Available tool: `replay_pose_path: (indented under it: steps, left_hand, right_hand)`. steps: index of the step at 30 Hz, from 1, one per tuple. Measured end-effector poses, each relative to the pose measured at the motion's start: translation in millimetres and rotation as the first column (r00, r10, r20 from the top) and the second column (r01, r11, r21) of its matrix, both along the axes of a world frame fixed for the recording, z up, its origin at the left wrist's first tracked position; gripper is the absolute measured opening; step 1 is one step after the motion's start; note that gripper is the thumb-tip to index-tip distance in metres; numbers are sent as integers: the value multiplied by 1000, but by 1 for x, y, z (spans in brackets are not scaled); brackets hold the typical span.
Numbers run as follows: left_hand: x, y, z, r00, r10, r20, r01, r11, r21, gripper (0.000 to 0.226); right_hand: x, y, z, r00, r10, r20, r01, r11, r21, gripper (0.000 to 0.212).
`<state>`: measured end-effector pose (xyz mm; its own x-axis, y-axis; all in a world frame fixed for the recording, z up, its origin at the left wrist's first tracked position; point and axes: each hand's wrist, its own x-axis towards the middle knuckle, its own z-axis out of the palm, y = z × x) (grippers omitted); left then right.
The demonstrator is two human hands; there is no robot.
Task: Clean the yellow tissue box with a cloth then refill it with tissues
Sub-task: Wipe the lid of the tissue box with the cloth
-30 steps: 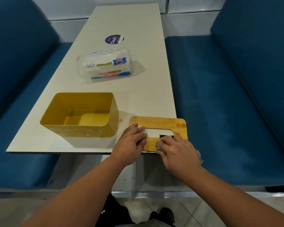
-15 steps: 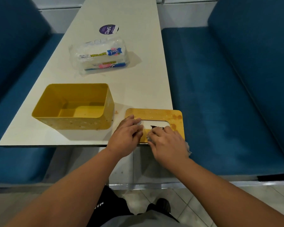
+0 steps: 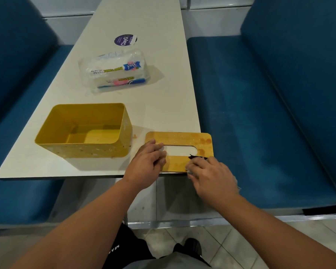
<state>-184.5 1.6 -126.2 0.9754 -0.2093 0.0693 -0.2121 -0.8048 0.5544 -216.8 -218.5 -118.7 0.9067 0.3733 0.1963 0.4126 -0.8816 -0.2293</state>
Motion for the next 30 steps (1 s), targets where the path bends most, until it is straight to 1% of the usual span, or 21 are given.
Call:
replay_pose_path:
  steps: [3,5,7,11,13,16,21,23,26,28,30]
  left_hand:
    - [-1,-1,2,1000,-1,-22,1,1000,9,32]
    - [-1,-1,4,999,1,-37,0,1000,25,33]
    - [1,-4,9,1000,-12,-29,14,997,80,33]
    - [9,-16,23,997,-70,15,62,956,285,41]
    - [10,-26,29,989,-147,31,130,943,305,42]
    - [6,-38,27,969,-246,9,229,915,332,46]
    - [3,-34,10,985,-172,0,169,971,169,42]
    - [4,-33,8,987,-162,-15,163,975,150,43]
    - [5,-33,9,988,-149,-42,153,977,146,46]
    - [5,-33,8,988,-147,-39,150,979,139,46]
    - [5,-33,8,989,-146,-28,148,980,131,45]
  right_hand:
    - [0,-22,7,998,-55,-5,55,998,16,11]
    - [2,-35,11,987,-157,15,156,985,73,12]
    - [5,-46,13,972,-233,7,231,966,117,17]
    - [3,-44,8,976,-216,27,214,974,76,18]
    - [3,-38,9,978,-204,48,201,978,53,19]
    - [5,-25,11,985,-165,58,162,985,50,20]
    - [5,-13,-2,996,-83,13,83,996,10,18]
    - [9,-25,-5,994,-105,-8,105,994,22,19]
    - [27,-38,-2,979,-190,-67,193,980,42,24]
    - [30,-31,0,985,-162,-64,165,985,42,23]
    - [21,-21,-1,993,-88,-78,91,995,37,21]
